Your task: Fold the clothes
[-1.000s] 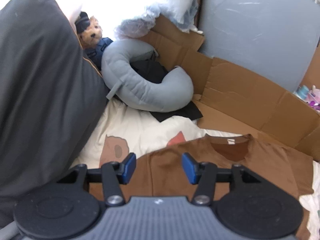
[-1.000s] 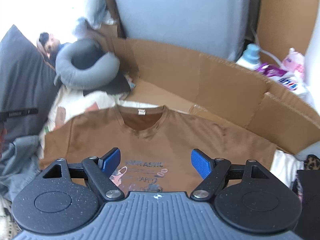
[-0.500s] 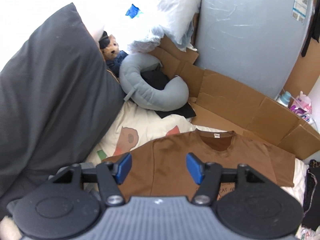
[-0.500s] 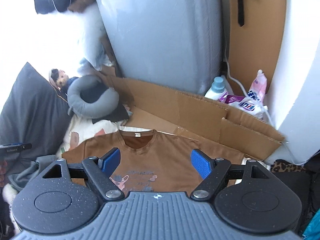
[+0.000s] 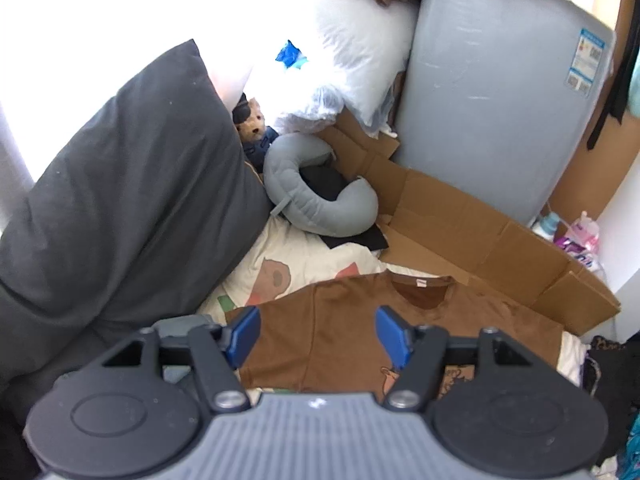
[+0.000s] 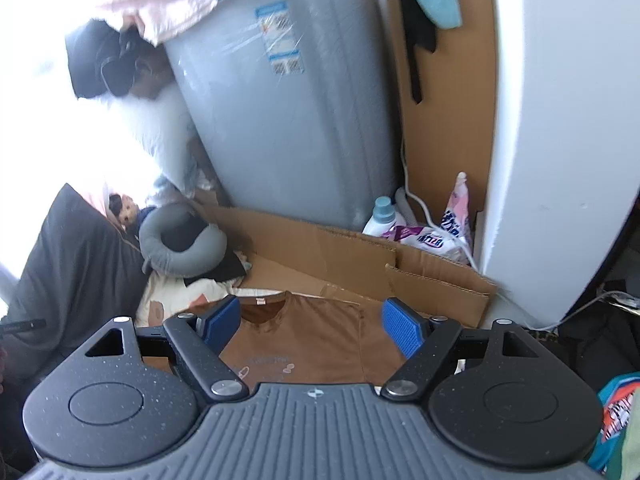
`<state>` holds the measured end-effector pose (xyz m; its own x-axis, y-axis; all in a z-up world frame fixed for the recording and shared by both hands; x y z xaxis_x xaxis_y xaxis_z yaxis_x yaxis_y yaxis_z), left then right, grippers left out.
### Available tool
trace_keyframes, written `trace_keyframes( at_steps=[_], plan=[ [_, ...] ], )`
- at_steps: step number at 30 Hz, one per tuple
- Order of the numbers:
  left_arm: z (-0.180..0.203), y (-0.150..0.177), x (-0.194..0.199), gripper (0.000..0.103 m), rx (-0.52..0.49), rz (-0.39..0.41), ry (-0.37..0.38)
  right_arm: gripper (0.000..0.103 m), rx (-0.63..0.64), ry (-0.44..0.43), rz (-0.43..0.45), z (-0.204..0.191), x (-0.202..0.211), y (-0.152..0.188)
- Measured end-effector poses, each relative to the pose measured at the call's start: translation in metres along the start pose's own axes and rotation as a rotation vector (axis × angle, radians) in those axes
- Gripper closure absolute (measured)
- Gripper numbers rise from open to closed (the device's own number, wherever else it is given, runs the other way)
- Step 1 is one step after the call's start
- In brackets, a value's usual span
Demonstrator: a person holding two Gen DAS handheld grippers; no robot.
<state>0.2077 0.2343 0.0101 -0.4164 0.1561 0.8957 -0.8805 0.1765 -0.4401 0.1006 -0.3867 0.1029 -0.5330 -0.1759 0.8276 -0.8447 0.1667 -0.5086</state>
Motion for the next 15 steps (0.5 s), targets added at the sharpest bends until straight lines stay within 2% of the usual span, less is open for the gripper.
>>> trace_keyframes(
  at_steps=[6, 9, 15],
  plan=[
    [-0.002, 0.019, 0.029, 0.032, -0.005, 0.021, 0.048, 0.018, -0.004, -0.017, 0.018, 0.016, 0.054, 0.002],
    [-0.005, 0.032, 0.037, 0.031, -0.016, 0.021, 0.039, 0.018, 0.021, -0.034, 0.035, 0.022, 0.072, 0.003],
    [-0.01, 0.057, 0.053, 0.031, -0.021, 0.029, 0.044, 0.017, 0.07, -0.055, 0.024, 0.033, 0.082, 0.02]
  ],
)
Point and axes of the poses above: each gripper's, at about its wrist camera, not at the fingertips, and x roughly against the way its jaws point, z to its right, y to its underside, the point moved 3 cm from there along -x, roughly the way its jaws point, and after that the axes turned 14 degrees about -z, right-handed, at the moved point
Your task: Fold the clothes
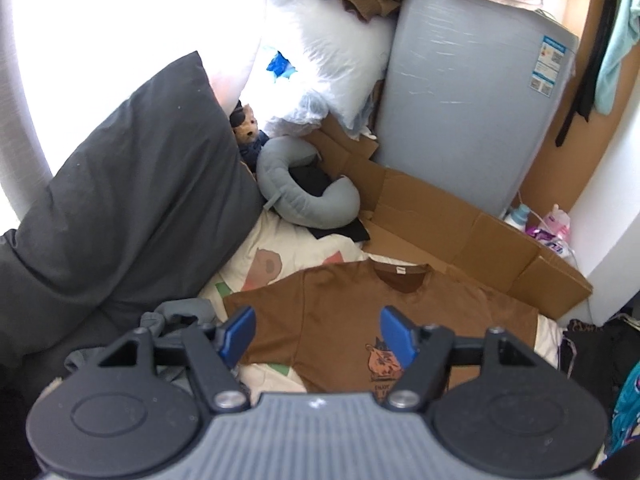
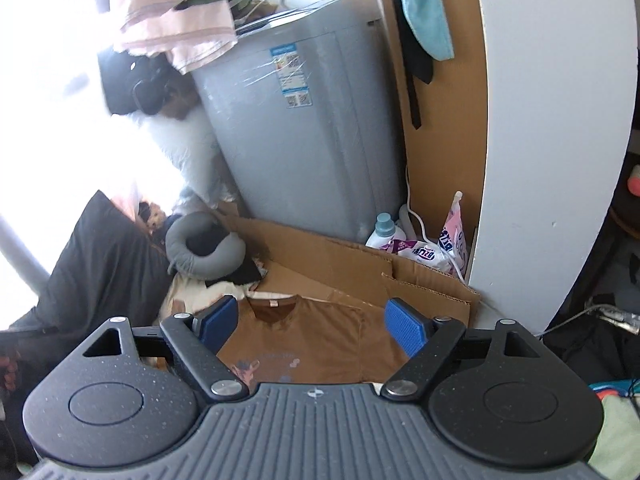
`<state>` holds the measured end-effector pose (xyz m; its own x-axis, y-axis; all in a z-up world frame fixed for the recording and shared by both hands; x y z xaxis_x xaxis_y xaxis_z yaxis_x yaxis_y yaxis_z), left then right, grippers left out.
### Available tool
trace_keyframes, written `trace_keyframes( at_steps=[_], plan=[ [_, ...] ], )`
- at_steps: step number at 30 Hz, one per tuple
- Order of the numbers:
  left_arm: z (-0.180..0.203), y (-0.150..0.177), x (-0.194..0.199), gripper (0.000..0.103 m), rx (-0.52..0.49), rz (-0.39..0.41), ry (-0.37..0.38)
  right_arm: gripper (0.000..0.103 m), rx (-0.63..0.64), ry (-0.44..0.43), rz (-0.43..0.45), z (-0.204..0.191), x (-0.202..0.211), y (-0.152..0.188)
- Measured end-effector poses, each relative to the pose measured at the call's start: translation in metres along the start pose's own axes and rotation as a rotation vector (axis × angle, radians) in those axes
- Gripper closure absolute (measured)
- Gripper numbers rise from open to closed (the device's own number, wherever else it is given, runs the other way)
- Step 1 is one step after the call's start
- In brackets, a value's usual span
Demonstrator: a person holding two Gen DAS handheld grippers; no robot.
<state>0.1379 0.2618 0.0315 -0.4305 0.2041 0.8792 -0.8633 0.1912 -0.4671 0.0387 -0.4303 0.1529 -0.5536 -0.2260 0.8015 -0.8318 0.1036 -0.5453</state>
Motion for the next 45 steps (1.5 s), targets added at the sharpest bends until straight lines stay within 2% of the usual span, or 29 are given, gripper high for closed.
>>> trace_keyframes(
  at_steps=[4, 9, 15, 20, 27, 32, 38, 42, 45],
  plan=[
    [0.0, 0.019, 0.002, 0.031, 0.035, 0.003, -0.015, 0.017, 0.031, -0.007, -0.027, 0.013, -0.009, 0.02],
    [0.005, 0.043, -0.008, 0.031, 0.034, -0.018, -0.006, 0.017, 0.025, -0.015, -0.048, 0.036, -0.029, 0.051],
    [0.012, 0.072, -0.038, 0.031, 0.022, -0.041, 0.002, 0.017, 0.021, 0.016, -0.106, 0.064, -0.076, 0.093],
    [0.017, 0.098, -0.068, 0.031, 0.026, -0.073, 0.013, 0.018, -0.026, 0.002, -0.131, 0.084, -0.117, 0.123],
    [0.024, 0.127, -0.107, 0.033, -0.018, -0.121, 0.001, 0.019, -0.033, -0.021, -0.149, 0.097, -0.171, 0.158],
    [0.029, 0.146, -0.134, 0.035, -0.04, -0.144, 0.011, 0.03, -0.014, -0.008, -0.188, 0.098, -0.216, 0.186],
    [0.03, 0.172, -0.178, 0.045, -0.042, -0.218, 0.004, 0.038, 0.008, -0.007, -0.232, 0.096, -0.263, 0.216],
    [0.031, 0.19, -0.208, 0.046, -0.066, -0.257, 0.028, 0.042, 0.036, 0.001, -0.272, 0.093, -0.288, 0.233],
    [0.033, 0.204, -0.238, 0.051, -0.057, -0.298, 0.028, 0.044, 0.039, 0.013, -0.287, 0.094, -0.305, 0.245]
  ],
)
Point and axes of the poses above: each gripper's, at about its wrist camera, not at the fingertips, and x roughly against the way its jaws point, z to its right, y to its underside, the point moved 3 cm from there along -x, roughly the way its jaws point, and after that the axes turned 14 degrees about -z, right-handed, at the moved point
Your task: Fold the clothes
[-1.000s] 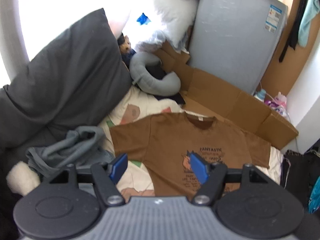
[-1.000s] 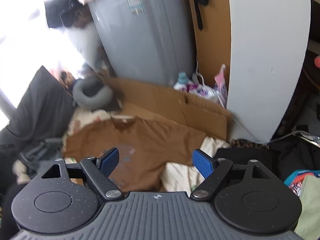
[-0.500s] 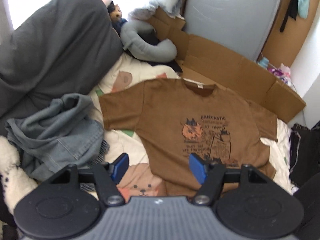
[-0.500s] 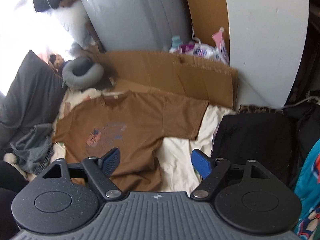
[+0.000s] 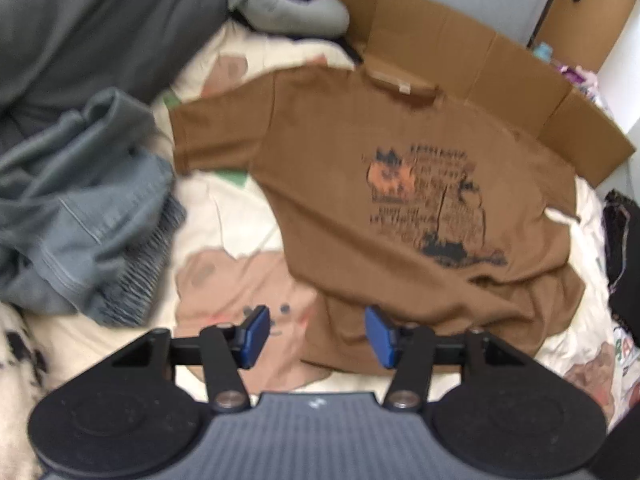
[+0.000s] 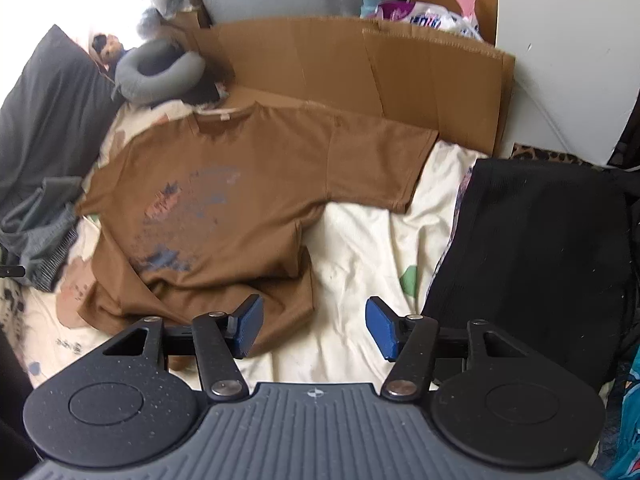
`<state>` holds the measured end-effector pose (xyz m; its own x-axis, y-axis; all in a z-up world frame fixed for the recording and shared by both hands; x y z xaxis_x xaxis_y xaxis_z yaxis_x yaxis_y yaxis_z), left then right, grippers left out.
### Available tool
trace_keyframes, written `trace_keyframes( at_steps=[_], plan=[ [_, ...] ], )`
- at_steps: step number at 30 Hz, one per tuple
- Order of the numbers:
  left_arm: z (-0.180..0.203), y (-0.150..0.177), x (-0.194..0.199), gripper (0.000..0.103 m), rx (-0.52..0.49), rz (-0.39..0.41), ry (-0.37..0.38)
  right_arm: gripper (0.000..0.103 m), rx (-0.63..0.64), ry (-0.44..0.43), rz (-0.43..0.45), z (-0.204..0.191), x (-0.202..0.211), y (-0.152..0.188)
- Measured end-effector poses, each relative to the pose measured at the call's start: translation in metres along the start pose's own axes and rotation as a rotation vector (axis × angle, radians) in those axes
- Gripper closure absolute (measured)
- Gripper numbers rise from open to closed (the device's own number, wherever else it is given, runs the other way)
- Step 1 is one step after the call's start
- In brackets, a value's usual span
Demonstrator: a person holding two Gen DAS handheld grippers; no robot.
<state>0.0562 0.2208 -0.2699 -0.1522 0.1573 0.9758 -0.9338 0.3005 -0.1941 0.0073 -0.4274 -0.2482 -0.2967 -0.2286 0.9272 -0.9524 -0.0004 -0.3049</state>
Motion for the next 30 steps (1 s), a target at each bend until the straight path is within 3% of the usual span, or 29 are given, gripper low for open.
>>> trace_keyframes(
  at_steps=[6, 11, 18, 24, 30],
  plan=[
    [-0.001, 0.003, -0.059, 0.059, -0.011, -0.071, -0.036, 0.045, -0.045, 0.02, -0.036, 0.006, -0.041, 0.014],
    [-0.008, 0.002, -0.093, 0.075, -0.018, -0.112, -0.08, 0.045, -0.038, 0.036, -0.07, 0.005, -0.067, 0.023],
    [-0.007, 0.0, -0.125, 0.075, -0.054, -0.155, -0.106, 0.046, -0.057, 0.05, -0.09, 0.002, -0.09, 0.029],
    [0.003, 0.005, -0.143, 0.067, -0.059, -0.177, -0.128, 0.046, -0.074, 0.047, -0.121, -0.002, -0.108, 0.033],
    [0.009, 0.01, -0.149, 0.067, -0.054, -0.152, -0.118, 0.046, -0.055, 0.057, -0.14, -0.007, -0.114, 0.035]
  ],
)
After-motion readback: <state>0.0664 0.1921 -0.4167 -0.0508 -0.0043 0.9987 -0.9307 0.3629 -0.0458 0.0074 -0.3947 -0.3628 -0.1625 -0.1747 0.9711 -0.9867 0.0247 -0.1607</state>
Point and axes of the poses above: each gripper's, at about its wrist camera, not at the fingertips, and x roughly against the way its jaws point, z to its right, y to its underside, the point moved 3 cm from there along -x, roughly the way its jaws point, and after that the axes turned 14 degrees about -z, right-handed, at the moved point
